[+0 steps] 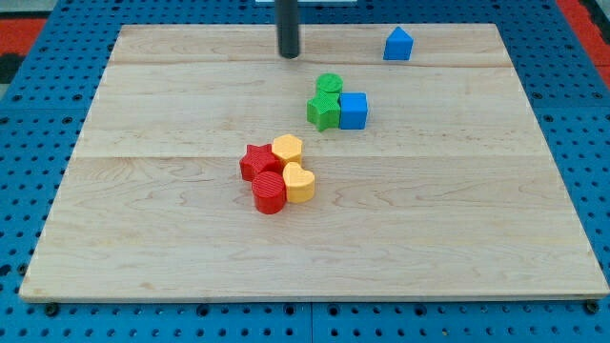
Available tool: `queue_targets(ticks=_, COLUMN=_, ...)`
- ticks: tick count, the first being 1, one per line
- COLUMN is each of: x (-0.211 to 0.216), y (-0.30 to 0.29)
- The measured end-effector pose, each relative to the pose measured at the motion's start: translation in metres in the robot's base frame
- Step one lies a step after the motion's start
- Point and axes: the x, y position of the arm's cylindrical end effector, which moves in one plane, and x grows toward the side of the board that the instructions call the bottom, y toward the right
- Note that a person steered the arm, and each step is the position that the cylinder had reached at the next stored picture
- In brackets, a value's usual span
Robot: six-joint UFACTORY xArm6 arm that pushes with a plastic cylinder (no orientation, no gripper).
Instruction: Move the blue triangle right to the blue cube
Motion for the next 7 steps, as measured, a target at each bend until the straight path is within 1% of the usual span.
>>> queue_targets(ticks=1, x=-0.010, y=0.051)
queue_targets(ticks=2, x=-0.012, y=0.085)
queue_targets(ticks=3, x=-0.023, y=0.127)
queue_targets(ticks=4, x=-0.004, y=0.149)
queue_targets(ticks=5, x=0.031, y=0.142)
queue_targets(ticks=7, x=0.024, y=0.168)
